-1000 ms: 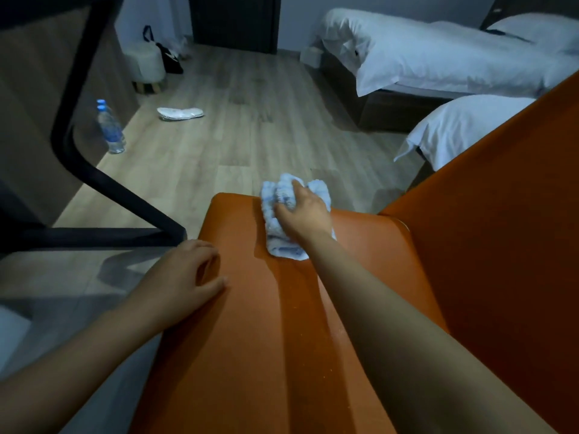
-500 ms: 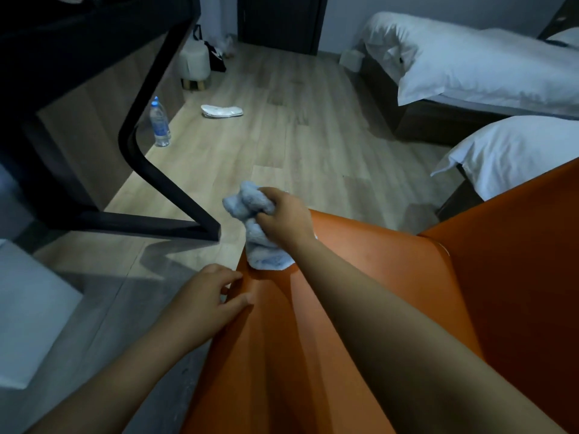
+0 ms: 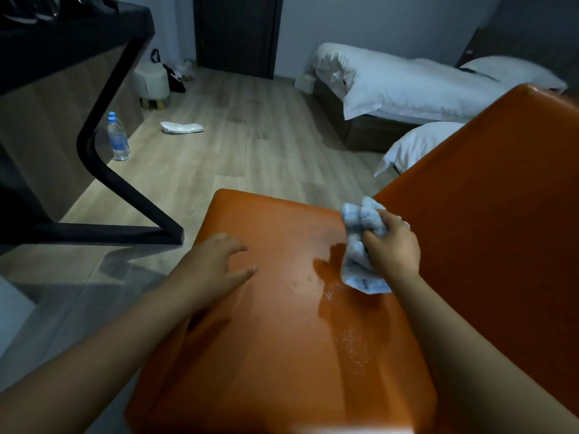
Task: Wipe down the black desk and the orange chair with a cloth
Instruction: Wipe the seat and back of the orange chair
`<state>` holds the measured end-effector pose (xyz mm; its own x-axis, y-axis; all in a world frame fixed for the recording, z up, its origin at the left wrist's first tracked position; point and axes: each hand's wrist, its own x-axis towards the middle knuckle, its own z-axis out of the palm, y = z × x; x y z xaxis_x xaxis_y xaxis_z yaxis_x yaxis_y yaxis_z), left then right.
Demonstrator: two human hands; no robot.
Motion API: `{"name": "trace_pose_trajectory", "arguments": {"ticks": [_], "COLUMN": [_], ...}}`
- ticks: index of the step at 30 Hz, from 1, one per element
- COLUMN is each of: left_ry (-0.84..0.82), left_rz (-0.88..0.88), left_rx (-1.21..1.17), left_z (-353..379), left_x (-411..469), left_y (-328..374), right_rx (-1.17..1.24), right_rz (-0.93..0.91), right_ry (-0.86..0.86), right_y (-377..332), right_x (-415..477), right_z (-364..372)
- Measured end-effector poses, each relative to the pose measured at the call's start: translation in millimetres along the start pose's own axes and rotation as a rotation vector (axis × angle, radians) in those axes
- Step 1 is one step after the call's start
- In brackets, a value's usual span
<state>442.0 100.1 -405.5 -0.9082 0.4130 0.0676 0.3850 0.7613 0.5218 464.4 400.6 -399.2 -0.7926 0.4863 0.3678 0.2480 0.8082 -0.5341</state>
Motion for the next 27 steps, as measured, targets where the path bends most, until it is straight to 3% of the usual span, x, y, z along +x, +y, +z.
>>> {"name": "trace_pose_trajectory", "arguments": {"ticks": [4,6,12,19,27], "left_ry": [-0.009,-0.005,0.011,0.059,0.090], "left_rz": [0.001,-0.006,-0.040,-0.104,-0.180], "left_rx": [0.010,0.012,0.012,0.028,0.006], "left_z": [13.6,18.6,20.3,11.8,0.6], "left_x": [-22.5,-31.9,-45.3,-49.8,-67.7], "left_y": [10.6,10.2,-5.1,-30.4,-58.0], "right_rx": [-0.212,-0.152,-0.067,-0.124,-0.052], "right_rz": [0.185,0.193,0.197,0.106,-0.083], "right_ry": [-0.193,-0.270,-0.239,-0.229,-0.337], "right_y": [40.3,49.3,44.8,19.6,-65.3], "right_x": [-25.2,-36.9,-39.2,-33.5,-39.7], "right_z": [4.7,12.9,30.2,51.8,104.3]}}
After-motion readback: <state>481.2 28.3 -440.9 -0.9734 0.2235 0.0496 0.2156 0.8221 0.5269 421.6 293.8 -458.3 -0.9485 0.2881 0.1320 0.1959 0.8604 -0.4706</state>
